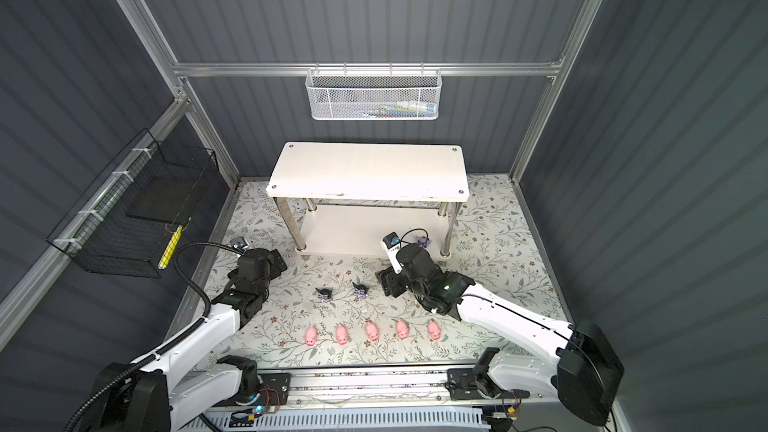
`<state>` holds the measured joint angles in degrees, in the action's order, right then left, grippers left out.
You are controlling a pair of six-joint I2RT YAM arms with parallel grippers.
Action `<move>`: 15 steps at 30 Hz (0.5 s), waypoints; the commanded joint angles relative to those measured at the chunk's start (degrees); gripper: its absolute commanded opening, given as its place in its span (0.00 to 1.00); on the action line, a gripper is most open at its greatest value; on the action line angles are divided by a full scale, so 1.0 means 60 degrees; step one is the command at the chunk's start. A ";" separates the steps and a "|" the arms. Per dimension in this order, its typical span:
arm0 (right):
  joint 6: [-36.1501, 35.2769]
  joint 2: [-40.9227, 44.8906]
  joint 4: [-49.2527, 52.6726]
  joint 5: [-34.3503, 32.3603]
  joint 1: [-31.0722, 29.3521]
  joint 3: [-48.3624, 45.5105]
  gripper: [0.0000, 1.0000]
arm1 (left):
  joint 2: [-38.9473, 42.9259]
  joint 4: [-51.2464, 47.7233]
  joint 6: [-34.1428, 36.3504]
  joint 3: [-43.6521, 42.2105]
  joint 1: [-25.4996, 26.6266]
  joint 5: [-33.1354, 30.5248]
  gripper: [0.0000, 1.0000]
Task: Place and organize the plastic toys onto the shelf
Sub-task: 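Lower the right gripper onto the next black-and-purple toy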
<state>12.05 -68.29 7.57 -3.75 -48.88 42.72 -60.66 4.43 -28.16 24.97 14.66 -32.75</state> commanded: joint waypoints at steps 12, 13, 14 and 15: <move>0.0578 -0.2153 -0.0593 0.1558 -0.0901 0.0417 0.80 | 0.0355 0.0186 -0.0153 -0.0243 -0.0011 0.0094 0.98; 0.0548 -0.2269 -0.0561 0.1563 -0.0920 0.0485 0.80 | 0.0380 0.0171 -0.0155 -0.0258 -0.0011 0.0086 0.98; 0.0519 -0.2362 -0.0517 0.1560 -0.0932 0.0536 0.80 | 0.0398 0.0171 -0.0155 -0.0273 -0.0011 0.0097 0.98; 0.0471 -0.2454 -0.0516 0.1573 -0.0935 0.0582 0.80 | 0.0415 0.0171 -0.0162 -0.0278 -0.0010 0.0082 0.98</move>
<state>15.40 -81.95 3.88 4.80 -54.22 44.14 -59.02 5.56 -28.23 24.45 14.66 -32.34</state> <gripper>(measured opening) 0.803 0.977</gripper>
